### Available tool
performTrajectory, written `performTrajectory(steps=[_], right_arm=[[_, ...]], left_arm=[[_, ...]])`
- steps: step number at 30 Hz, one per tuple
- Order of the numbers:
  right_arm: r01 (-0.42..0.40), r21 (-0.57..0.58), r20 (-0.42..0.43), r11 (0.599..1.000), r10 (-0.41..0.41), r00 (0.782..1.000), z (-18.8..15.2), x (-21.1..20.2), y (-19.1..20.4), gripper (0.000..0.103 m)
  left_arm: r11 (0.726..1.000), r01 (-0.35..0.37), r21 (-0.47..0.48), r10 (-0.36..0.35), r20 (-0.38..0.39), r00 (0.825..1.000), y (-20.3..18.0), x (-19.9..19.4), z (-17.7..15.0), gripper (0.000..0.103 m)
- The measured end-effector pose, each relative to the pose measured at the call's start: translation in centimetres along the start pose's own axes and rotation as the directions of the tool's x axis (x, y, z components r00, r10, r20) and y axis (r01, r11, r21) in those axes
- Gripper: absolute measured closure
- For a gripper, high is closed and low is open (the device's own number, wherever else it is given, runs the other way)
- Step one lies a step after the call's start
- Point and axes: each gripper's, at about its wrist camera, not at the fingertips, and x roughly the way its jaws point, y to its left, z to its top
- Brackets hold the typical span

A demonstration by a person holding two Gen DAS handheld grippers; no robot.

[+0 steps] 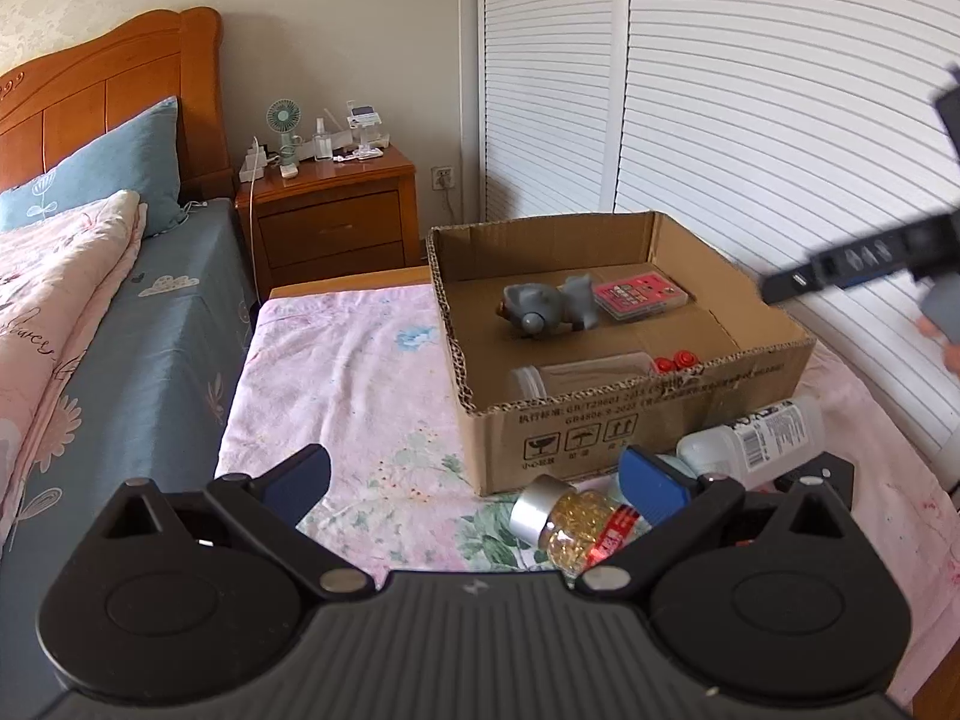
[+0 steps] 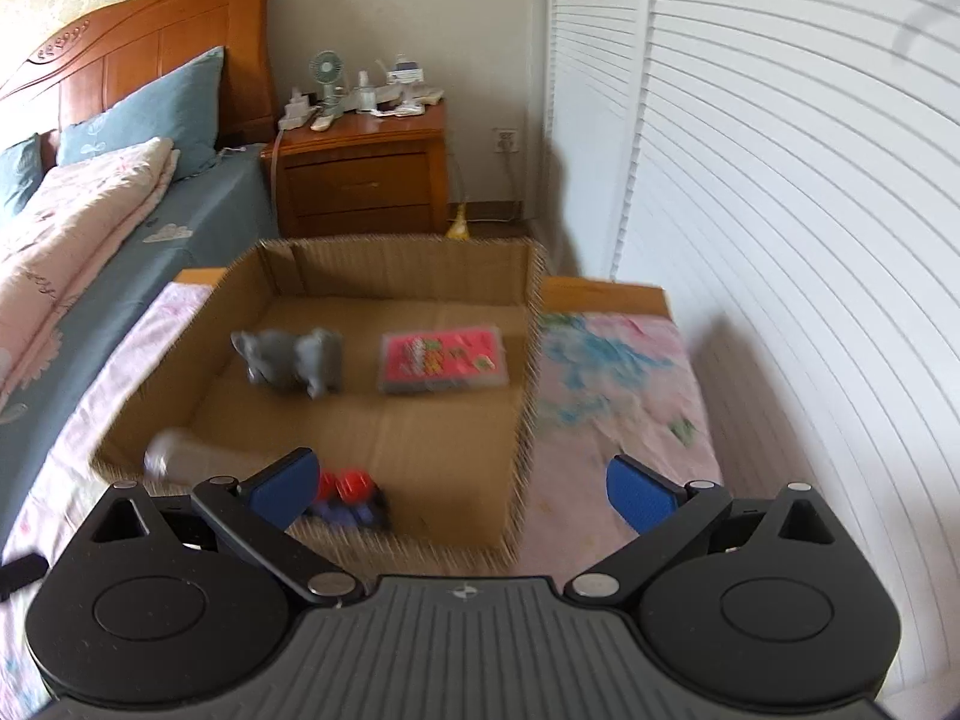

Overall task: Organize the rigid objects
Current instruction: 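Move both tools back from the box toward the remaining items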

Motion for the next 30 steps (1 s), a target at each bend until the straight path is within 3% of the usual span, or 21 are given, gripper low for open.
performTrajectory(steps=[7, 14, 19, 30], right_arm=[[0.014, 0.0, -0.051, 1.0, -0.014, 0.999, -6.1, -1.8, -1.2, 0.0], [0.036, -0.015, -0.126, 0.999, -0.037, 0.991, -10.5, 0.6, -1.3, 0.0], [0.044, -0.016, -0.144, 0.999, -0.046, 0.989, -12.1, 2.2, -1.1, 0.0], [0.054, -0.035, -0.067, 0.998, -0.056, 0.996, -12.7, 2.7, -1.4, 0.0]], left_arm=[[1.0, 0.002, 0.019, -0.002, -0.014, 1.0, -0.6, 0.1, -0.4, 0.001], [0.999, 0.031, 0.032, -0.03, -0.037, 0.999, -1.5, 0.5, -1.1, 0.001], [0.998, 0.048, 0.048, -0.045, -0.057, 0.997, -2.0, 0.6, -1.8, 0.001], [0.99, 0.113, 0.081, -0.105, -0.101, 0.989, -2.5, 2.0, -2.9, 0.001]])
